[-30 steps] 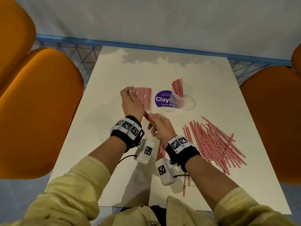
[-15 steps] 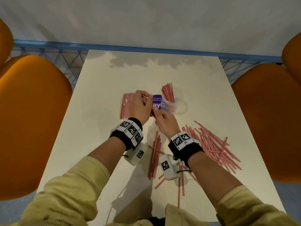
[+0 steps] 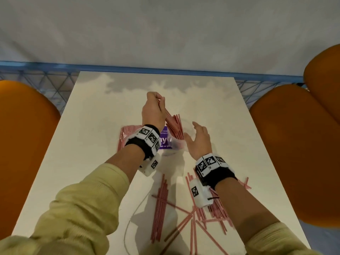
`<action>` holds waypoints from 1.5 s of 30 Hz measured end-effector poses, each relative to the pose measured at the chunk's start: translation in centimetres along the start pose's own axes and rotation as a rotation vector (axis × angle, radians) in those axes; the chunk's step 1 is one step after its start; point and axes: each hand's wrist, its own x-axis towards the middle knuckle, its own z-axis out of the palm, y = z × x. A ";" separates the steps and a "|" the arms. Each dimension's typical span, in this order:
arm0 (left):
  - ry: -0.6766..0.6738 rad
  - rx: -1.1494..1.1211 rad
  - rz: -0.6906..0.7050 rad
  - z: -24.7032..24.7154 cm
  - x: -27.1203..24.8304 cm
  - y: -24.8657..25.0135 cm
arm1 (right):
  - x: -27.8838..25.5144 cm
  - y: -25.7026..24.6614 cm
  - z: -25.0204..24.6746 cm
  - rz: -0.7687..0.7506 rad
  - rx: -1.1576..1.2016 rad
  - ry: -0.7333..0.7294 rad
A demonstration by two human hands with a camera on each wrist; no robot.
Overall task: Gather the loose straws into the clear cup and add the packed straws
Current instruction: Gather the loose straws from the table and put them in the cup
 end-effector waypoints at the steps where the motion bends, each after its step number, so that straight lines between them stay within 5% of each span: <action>1: -0.022 0.027 0.009 0.4 -0.1 -0.4 | 0.1 0.3 0.2 -0.007 -0.001 -0.033; 7: -0.225 0.315 0.123 1.6 -1.7 -2.1 | 0.0 1.1 1.0 -0.022 -0.001 -0.095; 16: -0.695 0.405 0.024 1.1 -2.3 -3.1 | -0.4 0.8 1.3 0.004 0.005 -0.079; 20: -0.549 -0.007 -0.176 -0.5 -3.3 -2.2 | -0.4 0.5 1.2 0.024 0.006 -0.071; 24: -0.287 -0.063 -0.341 -2.3 -6.3 -3.1 | -1.7 1.0 0.7 0.050 0.056 0.000; 26: -0.327 0.108 -0.307 -3.1 -8.9 -4.2 | -3.0 1.7 0.3 0.080 0.065 0.018; 33: -0.808 0.662 -0.058 -5.0 -18.1 -6.4 | -9.2 4.8 -0.7 0.224 -0.308 -0.198; 39: -0.769 0.649 -0.016 -5.4 -20.9 -7.0 | -13.4 6.2 -1.1 0.335 -0.519 -0.314; 45: -0.719 0.513 -0.061 -5.9 -22.2 -6.4 | -15.6 6.9 -0.1 0.215 -0.386 -0.198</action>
